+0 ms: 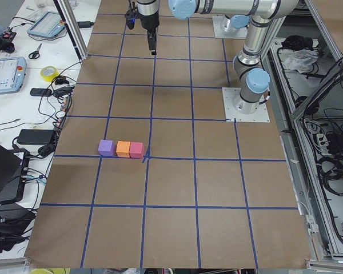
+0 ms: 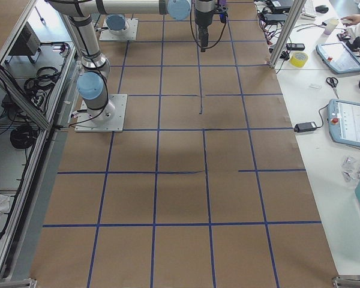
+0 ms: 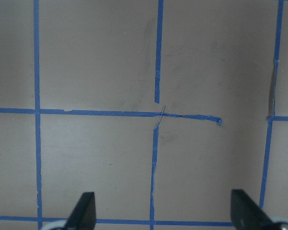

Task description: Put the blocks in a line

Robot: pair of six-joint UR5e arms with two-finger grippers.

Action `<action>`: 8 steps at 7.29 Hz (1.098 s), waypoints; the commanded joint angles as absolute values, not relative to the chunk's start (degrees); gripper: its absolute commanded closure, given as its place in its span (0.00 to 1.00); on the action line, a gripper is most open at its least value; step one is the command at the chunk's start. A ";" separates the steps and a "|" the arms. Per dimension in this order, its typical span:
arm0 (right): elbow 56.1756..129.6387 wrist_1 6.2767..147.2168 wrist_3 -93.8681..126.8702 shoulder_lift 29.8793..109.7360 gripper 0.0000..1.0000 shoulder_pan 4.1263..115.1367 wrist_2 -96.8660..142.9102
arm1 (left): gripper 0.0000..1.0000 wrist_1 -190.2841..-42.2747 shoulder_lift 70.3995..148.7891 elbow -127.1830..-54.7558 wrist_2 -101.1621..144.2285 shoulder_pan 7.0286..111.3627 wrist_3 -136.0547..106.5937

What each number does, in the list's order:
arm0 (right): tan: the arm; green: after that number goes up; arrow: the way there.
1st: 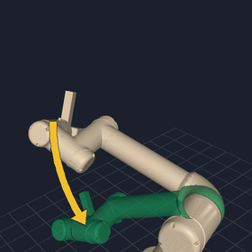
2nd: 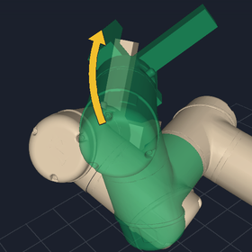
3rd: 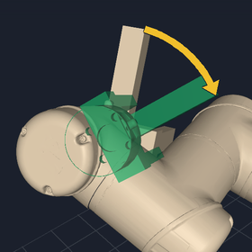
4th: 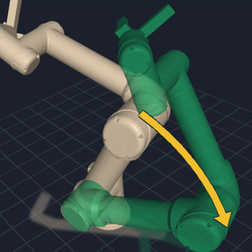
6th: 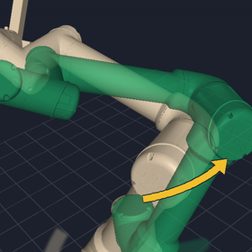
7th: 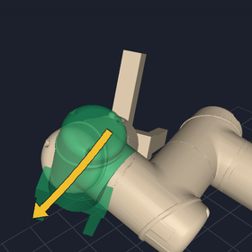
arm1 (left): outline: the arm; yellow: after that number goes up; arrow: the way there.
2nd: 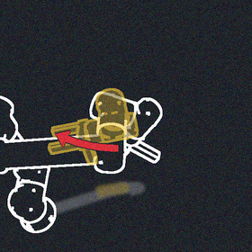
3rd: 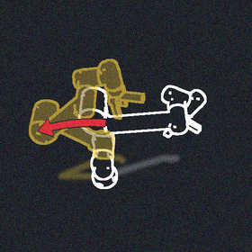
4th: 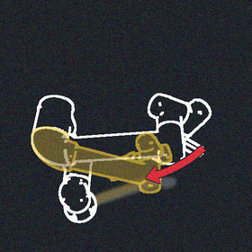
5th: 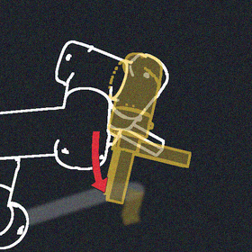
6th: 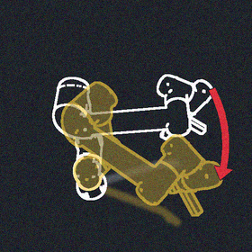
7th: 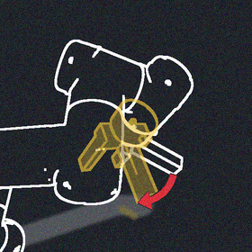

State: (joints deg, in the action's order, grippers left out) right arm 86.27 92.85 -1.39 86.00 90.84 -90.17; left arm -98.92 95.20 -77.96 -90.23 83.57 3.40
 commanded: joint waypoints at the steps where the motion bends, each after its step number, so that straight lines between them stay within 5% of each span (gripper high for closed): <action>1: 85.96 93.07 -1.14 87.01 0.00 90.79 -89.56 | 0.00 -88.72 94.75 -79.97 -90.70 93.66 -4.65; 8: 86.75 91.59 -1.93 88.86 0.00 90.79 -90.00 | 0.00 -88.15 90.97 -85.96 -90.61 94.66 -5.19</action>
State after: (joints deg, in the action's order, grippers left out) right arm 86.71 92.14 -1.93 88.90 90.78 -89.80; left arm -88.19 91.07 -85.92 -90.36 94.59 -5.21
